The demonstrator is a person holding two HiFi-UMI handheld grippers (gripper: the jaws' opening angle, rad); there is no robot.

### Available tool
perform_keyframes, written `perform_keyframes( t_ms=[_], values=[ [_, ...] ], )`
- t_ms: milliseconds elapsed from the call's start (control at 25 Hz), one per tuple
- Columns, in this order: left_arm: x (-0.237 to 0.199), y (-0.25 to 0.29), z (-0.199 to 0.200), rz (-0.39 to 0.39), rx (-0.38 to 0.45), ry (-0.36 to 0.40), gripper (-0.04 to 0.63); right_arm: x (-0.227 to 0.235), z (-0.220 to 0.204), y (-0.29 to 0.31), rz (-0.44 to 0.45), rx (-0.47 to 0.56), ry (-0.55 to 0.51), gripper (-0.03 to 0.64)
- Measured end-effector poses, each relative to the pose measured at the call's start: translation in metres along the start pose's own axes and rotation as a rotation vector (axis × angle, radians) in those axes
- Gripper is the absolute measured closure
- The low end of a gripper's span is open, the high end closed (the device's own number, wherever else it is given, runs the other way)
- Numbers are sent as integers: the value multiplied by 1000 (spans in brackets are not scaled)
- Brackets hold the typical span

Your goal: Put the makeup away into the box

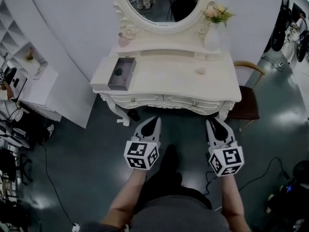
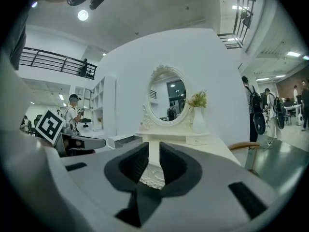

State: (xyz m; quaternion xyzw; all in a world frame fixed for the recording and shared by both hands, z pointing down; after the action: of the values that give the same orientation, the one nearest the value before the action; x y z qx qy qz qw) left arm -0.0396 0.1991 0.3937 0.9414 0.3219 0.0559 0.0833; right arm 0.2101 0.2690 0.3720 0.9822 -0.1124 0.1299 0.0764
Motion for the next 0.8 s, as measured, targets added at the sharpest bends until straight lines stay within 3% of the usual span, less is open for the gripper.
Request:
perform_keyframes(
  t_ms=[280,800],
  values=[
    [-28,46,-4,-6,-9,-10,591,18,2,43,-7,-24,-2,495],
    [-94,161,7,-30,-18,-17,591,70,21,155,-66,-60,-8,463]
  ],
)
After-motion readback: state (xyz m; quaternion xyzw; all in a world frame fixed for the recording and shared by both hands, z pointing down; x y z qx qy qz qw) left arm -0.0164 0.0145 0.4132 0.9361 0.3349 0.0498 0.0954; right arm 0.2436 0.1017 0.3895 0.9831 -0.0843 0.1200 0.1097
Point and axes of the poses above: the fingertips, and each gripper's own axes: y forward along the fingers, x to its right, z out of its top, the point moved 8 cm from there along -y, backward along the fingers, and after that the axes turned 12 degrees about y, right-handed, at the moved point
